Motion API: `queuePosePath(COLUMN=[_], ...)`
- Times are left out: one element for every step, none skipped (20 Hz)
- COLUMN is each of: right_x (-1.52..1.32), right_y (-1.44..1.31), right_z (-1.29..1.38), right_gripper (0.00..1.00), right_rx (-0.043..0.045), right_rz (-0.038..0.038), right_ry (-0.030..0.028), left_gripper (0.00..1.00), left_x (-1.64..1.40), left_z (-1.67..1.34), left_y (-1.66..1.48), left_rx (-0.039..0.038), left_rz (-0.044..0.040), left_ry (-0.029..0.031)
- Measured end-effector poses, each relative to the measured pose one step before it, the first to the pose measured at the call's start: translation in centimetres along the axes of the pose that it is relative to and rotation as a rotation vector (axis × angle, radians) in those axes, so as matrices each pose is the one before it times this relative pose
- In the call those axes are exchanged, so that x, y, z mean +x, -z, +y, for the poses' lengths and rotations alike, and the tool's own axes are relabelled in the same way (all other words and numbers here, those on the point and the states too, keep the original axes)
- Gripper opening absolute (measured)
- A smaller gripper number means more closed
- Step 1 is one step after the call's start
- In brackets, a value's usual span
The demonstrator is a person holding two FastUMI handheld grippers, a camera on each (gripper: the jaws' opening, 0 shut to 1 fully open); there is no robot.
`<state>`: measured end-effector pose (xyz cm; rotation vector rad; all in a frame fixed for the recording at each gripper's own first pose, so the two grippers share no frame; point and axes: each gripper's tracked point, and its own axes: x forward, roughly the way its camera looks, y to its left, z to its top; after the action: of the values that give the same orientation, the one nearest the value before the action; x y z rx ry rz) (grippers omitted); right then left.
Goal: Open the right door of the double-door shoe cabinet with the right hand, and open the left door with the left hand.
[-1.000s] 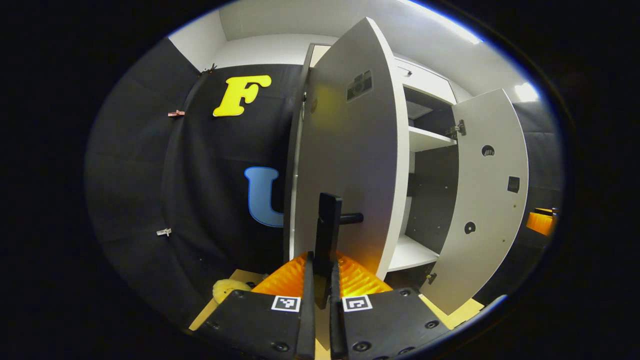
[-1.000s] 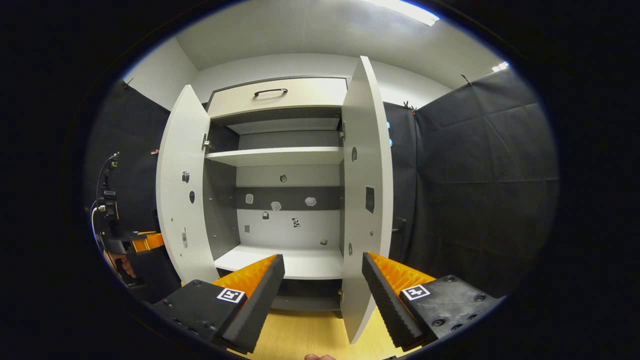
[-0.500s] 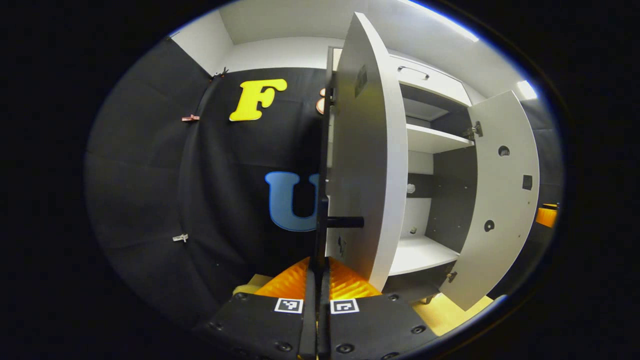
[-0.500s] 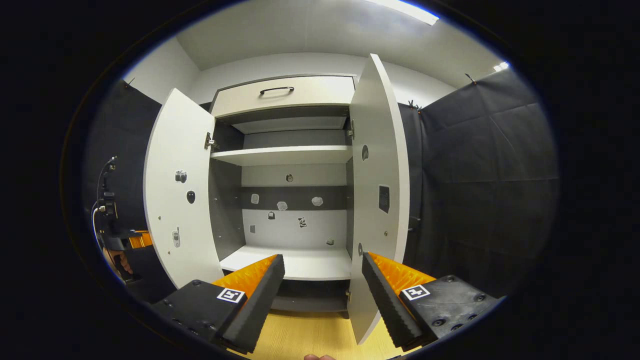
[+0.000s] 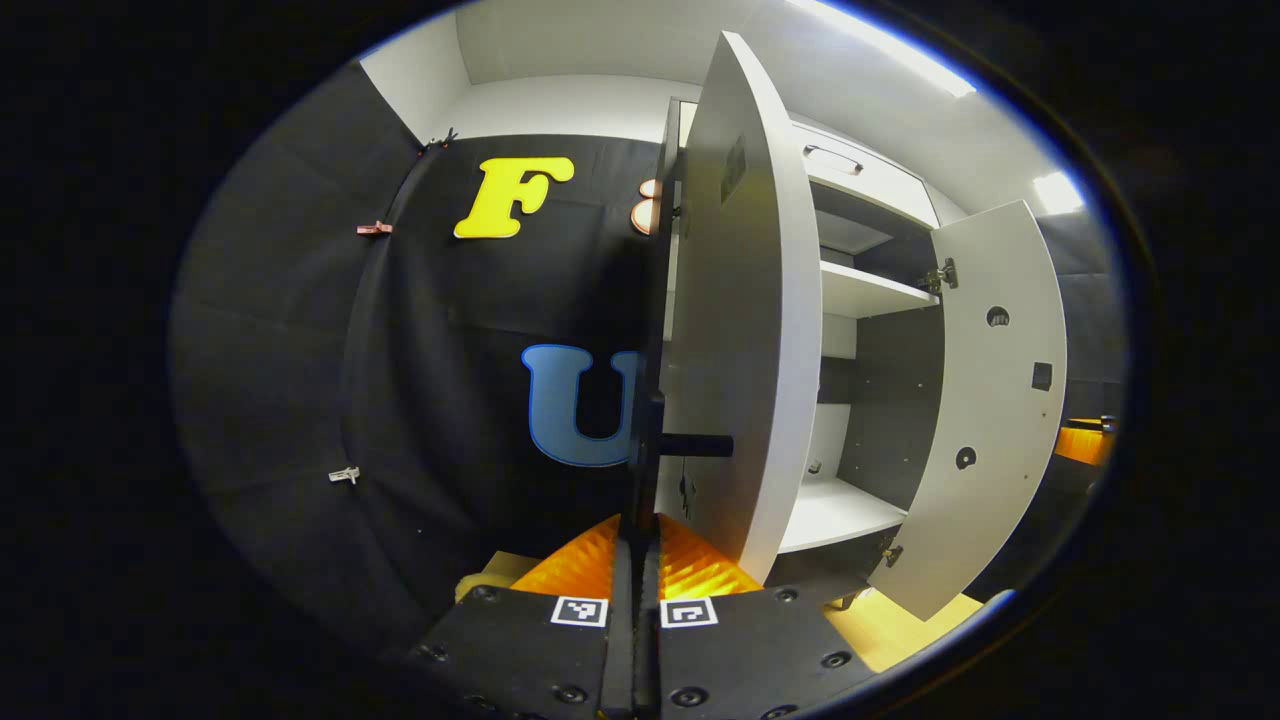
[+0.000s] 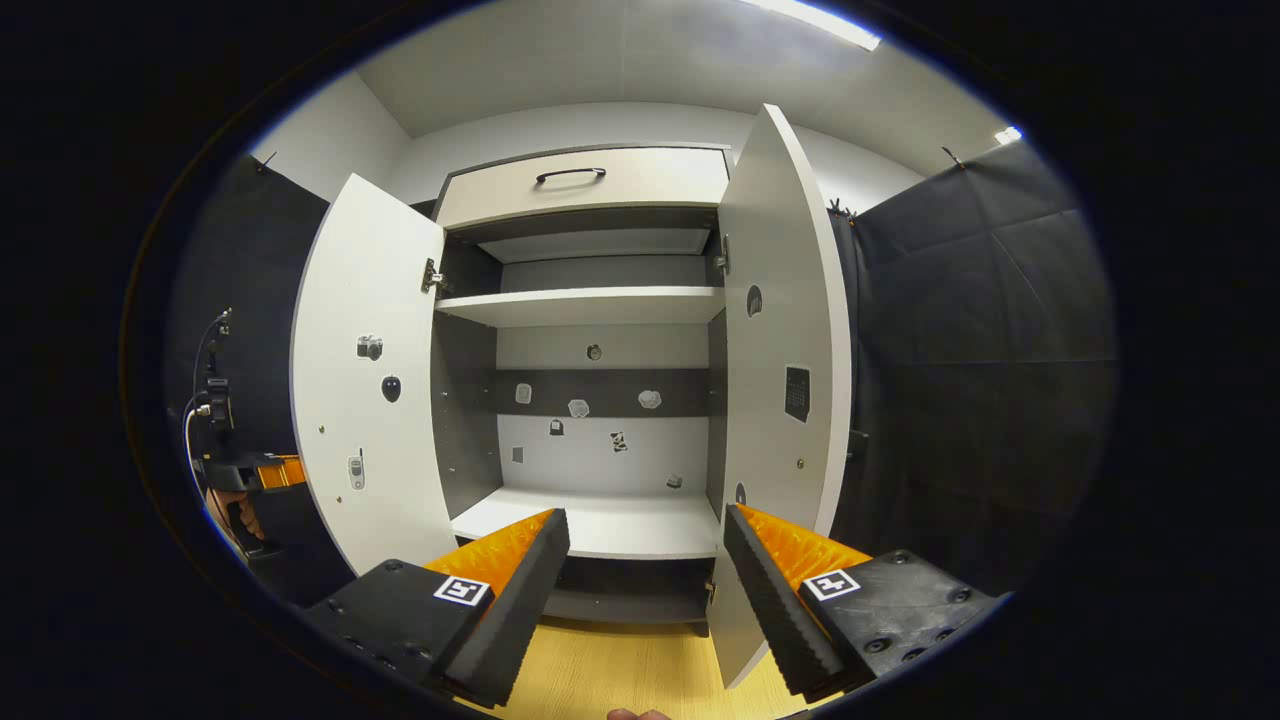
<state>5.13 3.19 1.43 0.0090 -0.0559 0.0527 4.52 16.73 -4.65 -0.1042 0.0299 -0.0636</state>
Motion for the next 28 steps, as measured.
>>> queuePosePath(right_x=[0.003,-0.070,-0.073,-0.043,-0.046,-0.039,-0.079,-0.096,-0.093,-0.064,-0.048,-0.002,-0.019,-0.013,-0.006,-0.066,-0.021,-0.018,0.054,-0.054,-0.040,-0.061,-0.041,-0.043,0.004,0.027,-0.008,0.007], right_y=[-0.033,-0.079,-0.011,0.048,0.070,0.047,0.051,0.001,0.013,-0.022,-0.048,0.038,0.059,0.009,0.046,0.033,-0.036,-0.079,-0.070,-0.039,-0.033,-0.050,0.011,0.065,-0.013,-0.121,-0.090,-0.087], right_z=[-0.020,-0.060,-0.064,-0.073,0.003,0.081,0.070,0.103,0.053,-0.004,0.039,0.045,0.072,0.110,0.053,0.067,0.128,0.095,0.020,0.055,0.057,-0.001,-0.149,-0.130,-0.115,-0.166,-0.171,-0.114], right_gripper=[0.98,0.98,0.98,0.98,0.98,0.98,0.98,0.98,0.98,0.98,0.98,0.98,0.98,0.98,0.98,0.98,0.98,0.98,0.98,0.98,0.98,0.98,0.98,0.98,0.98,0.98,0.98,0.98], right_rx=[0.00224,0.00233,0.00101,-0.00081,0.00067,0.00215,0.00215,0.00077,-0.00111,-0.00133,0.00013,0.00218,0.00327,0.00300,0.00191,0.00168,0.00237,0.00283,0.00268,0.00206,0.00127,-0.00069,-0.00225,-0.00284,-0.00113,-0.00032,0.00192,0.00193], right_rz=[-0.00062,-0.00133,-0.00190,0.00149,0.00235,0.00230,0.00225,0.00024,-0.00073,-0.00129,-0.00041,0.00123,0.00210,0.00049,0.00010,-0.00041,-0.00105,-0.00258,-0.00218,-0.00127,-0.00120,-0.00139,-0.00091,0.00347,0.00101,-0.00291,-0.00191,-0.00261], right_ry=[0.00200,0.00096,0.00152,0.00131,-0.00150,-0.00264,-0.00301,-0.00233,-0.00289,-0.00132,-0.00231,-0.00185,-0.00301,-0.00411,-0.00279,-0.00276,-0.00462,-0.00402,-0.00180,-0.00355,-0.00304,-0.00166,0.00181,0.00267,0.00333,0.00468,0.00455,0.00428], left_gripper=[0.05,0.05,0.05,0.05,0.05,0.05,0.10,0.10,0.10,0.07,0.08,0.14,0.18,0.29,0.39,0.50,0.61,0.71,0.82,0.93,0.93,0.94,0.95,0.95,0.95,0.95,0.95,0.95], left_x=[-0.030,-0.150,-0.223,-0.213,-0.329,-0.430,-0.397,-0.414,-0.524,-0.544,-0.559,-0.485,-0.538,-0.622,-0.560,-0.525,-0.428,-0.350,-0.388,-0.409,-0.205,-0.202,-0.112,-0.098,0.012,-0.119,-0.052,-0.032], left_z=[-0.009,0.025,0.061,-0.018,-0.026,-0.086,-0.020,0.051,0.071,0.096,0.015,-0.229,-0.236,-0.300,-0.458,-0.534,-0.356,-0.720,-0.597,-0.370,-0.501,-0.807,-0.671,-0.484,-0.684,-0.845,-0.779,-0.369], left_y=[-0.009,-0.039,-0.255,-0.268,-0.323,-0.176,-0.192,-0.133,-0.144,-0.143,-0.074,0.043,-0.040,-0.042,-0.130,-0.072,-0.091,0.213,0.087,0.106,0.004,-0.201,-0.203,-0.170,-0.135,-0.044,0.061,0.020], left_rx=[0.00070,0.00263,0.00280,-0.00009,-0.00057,0.00034,0.00154,0.00304,0.00650,0.00966,0.00736,0.00725,0.00734,0.00627,0.00373,0.00293,0.00099,-0.00215,-0.00074,0.00611,0.01201,0.01361,0.00873,0.00251,-0.00579,-0.00910,-0.00684,-0.00472], left_rz=[0.00277,0.00000,-0.00461,-0.00913,-0.00766,-0.00461,-0.00010,-0.00026,-0.00023,-0.00101,0.00196,0.00338,0.00201,0.00062,-0.00221,-0.00192,0.00091,0.00753,0.00718,0.00531,0.00070,-0.00256,-0.00481,-0.00637,-0.00632,-0.00283,0.00016,-0.00265], left_ry=[0.00013,-0.00139,-0.00376,-0.00120,-0.00104,-0.00152,-0.00360,-0.00712,-0.01332,-0.01595,-0.00975,-0.00658,-0.00341,-0.00364,0.00373,0.00332,-0.00299,0.00847,-0.00135,0.00216,0.00032,0.00345,-0.00238,-0.00405,0.00156,0.01204,0.00861,0.00046])
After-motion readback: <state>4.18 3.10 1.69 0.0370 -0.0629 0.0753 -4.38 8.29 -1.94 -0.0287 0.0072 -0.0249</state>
